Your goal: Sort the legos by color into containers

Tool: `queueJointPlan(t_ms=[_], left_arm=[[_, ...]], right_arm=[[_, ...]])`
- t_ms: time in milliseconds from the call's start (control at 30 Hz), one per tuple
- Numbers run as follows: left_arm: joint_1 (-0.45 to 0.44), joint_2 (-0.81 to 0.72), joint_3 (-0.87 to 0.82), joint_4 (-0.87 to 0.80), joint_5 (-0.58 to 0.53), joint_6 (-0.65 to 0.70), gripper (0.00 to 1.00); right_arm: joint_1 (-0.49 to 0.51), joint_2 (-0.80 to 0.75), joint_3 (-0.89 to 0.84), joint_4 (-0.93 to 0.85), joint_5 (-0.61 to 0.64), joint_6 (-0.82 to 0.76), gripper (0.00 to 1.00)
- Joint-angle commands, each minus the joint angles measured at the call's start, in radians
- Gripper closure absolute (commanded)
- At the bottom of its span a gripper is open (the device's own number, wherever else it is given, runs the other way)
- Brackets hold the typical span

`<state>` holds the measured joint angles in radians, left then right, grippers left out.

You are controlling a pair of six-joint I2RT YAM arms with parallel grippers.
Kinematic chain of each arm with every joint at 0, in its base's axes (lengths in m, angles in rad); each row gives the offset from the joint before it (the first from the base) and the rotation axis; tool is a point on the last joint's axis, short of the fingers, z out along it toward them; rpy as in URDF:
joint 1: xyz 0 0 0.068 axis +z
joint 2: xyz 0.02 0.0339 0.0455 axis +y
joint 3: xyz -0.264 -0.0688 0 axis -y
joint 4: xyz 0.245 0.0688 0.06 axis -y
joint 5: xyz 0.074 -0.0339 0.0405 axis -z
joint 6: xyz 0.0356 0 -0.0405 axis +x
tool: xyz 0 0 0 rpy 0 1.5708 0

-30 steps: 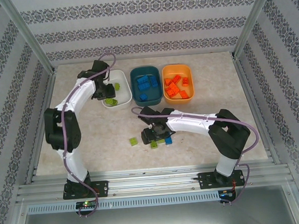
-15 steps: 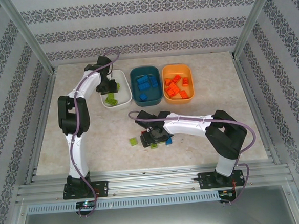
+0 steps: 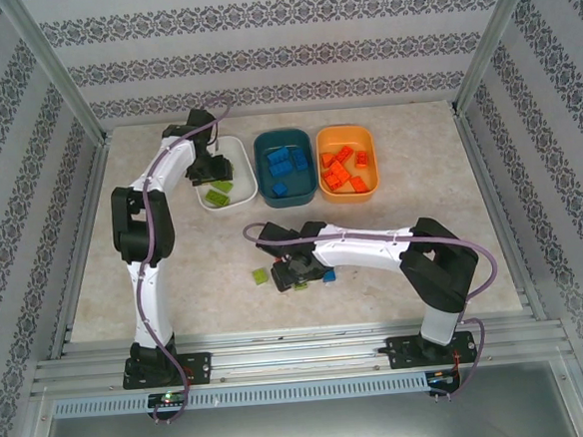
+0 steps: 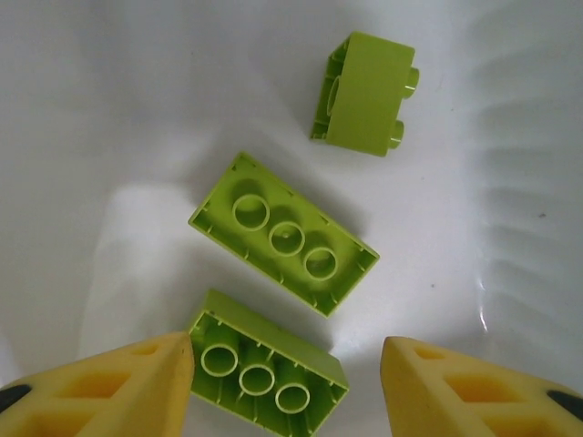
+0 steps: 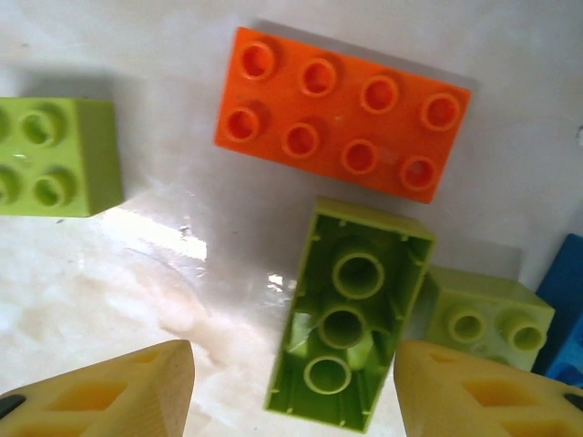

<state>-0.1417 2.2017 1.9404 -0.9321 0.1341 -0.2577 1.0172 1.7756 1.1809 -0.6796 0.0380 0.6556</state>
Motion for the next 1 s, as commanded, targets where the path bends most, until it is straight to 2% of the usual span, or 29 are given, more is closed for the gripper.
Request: queueJointPlan(t_ms=[0, 200, 433, 767, 967], left_arm=[[0.013, -0.126, -0.043, -0.020, 0.033, 0.002, 0.42], [0.013, -0.282, -0.203, 0.033, 0.065, -0.013, 0.41], [0.013, -0.442, -0.335, 0.063, 0.108, -0.046, 0.40], [0.011, -0.672, -0.549, 0.114, 0.140, -0.090, 0.39], [0.010, -0.770, -0.617, 0.102, 0.154, -0.102, 0.38]], right_arm=[[0.013, 0.010, 0.024, -0.029, 0.034, 0.022, 0.40], [0.015, 0.040, 0.019, -0.014, 0.028, 0.033, 0.40], [0.012, 0.062, 0.040, -0.051, 0.085, 0.034, 0.40], [-0.033, 0.095, 0.008, -0.005, 0.039, 0.017, 0.41], [-0.057, 0.115, 0.005, 0.010, 0.035, 0.003, 0.47]])
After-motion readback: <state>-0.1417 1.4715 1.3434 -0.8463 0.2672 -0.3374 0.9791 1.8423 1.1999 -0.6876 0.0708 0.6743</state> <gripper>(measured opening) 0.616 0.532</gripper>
